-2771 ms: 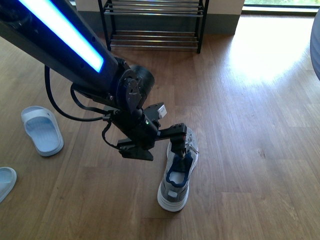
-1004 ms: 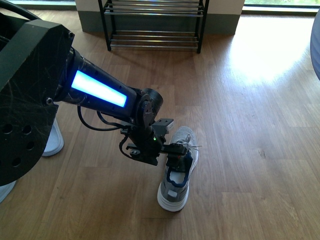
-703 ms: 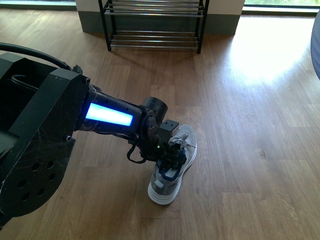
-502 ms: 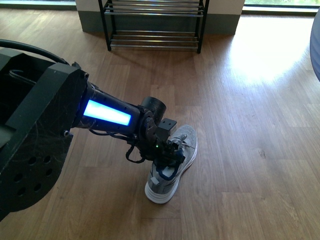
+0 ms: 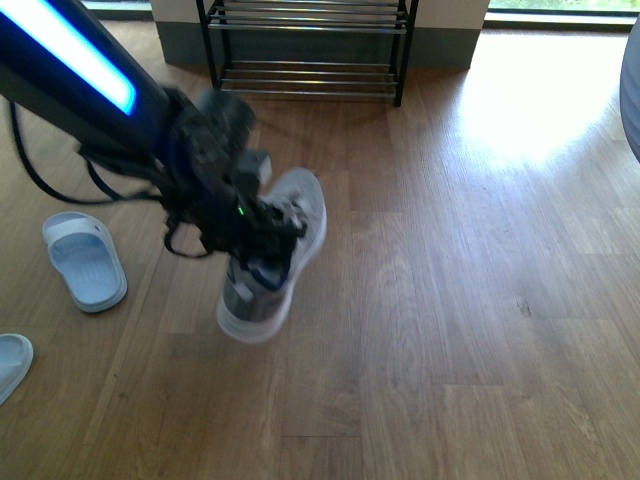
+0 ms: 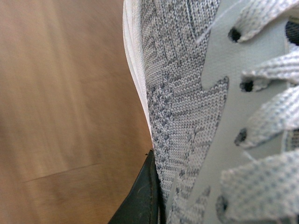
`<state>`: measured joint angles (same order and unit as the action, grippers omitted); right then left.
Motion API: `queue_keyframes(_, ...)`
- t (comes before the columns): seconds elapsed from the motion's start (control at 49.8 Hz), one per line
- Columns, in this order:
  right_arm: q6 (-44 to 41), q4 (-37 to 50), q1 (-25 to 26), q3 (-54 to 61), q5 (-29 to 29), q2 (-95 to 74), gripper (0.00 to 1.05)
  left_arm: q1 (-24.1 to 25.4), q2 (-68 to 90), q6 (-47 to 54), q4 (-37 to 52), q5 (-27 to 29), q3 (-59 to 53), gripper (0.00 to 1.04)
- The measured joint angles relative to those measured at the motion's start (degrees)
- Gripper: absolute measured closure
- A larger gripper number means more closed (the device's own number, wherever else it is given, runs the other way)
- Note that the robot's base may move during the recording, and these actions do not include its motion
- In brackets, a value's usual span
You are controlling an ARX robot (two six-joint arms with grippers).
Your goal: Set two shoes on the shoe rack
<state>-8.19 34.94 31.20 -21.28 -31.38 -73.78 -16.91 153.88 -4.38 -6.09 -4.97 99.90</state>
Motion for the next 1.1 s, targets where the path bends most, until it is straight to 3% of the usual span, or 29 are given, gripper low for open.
queue_keyframes(0.201, 0.0, 0.0, 0.0, 0.0, 0.0, 0.0, 1.03, 3.6, -18.8, -1.0, 3.7, 5.4, -12.7, 1.0)
queue_keyframes(0.522, 0.0, 0.0, 0.0, 0.0, 0.0, 0.0, 1.03, 8.9, -55.8, -1.9, 8.0, 17.4, -46.5, 1.0)
queue_keyframes(0.763, 0.0, 0.0, 0.0, 0.0, 0.0, 0.0, 1.03, 7.9, -86.3, -1.2, 9.8, 31.9, -65.7, 1.0)
queue_keyframes(0.944, 0.0, 0.0, 0.0, 0.0, 0.0, 0.0, 1.03, 6.1, -105.9, -8.5, 2.9, 38.8, -76.3, 1.0)
queue_keyframes(1.104, 0.0, 0.0, 0.0, 0.0, 0.0, 0.0, 1.03, 4.5, -118.5, -8.2, 0.0, 47.2, -82.9, 1.0)
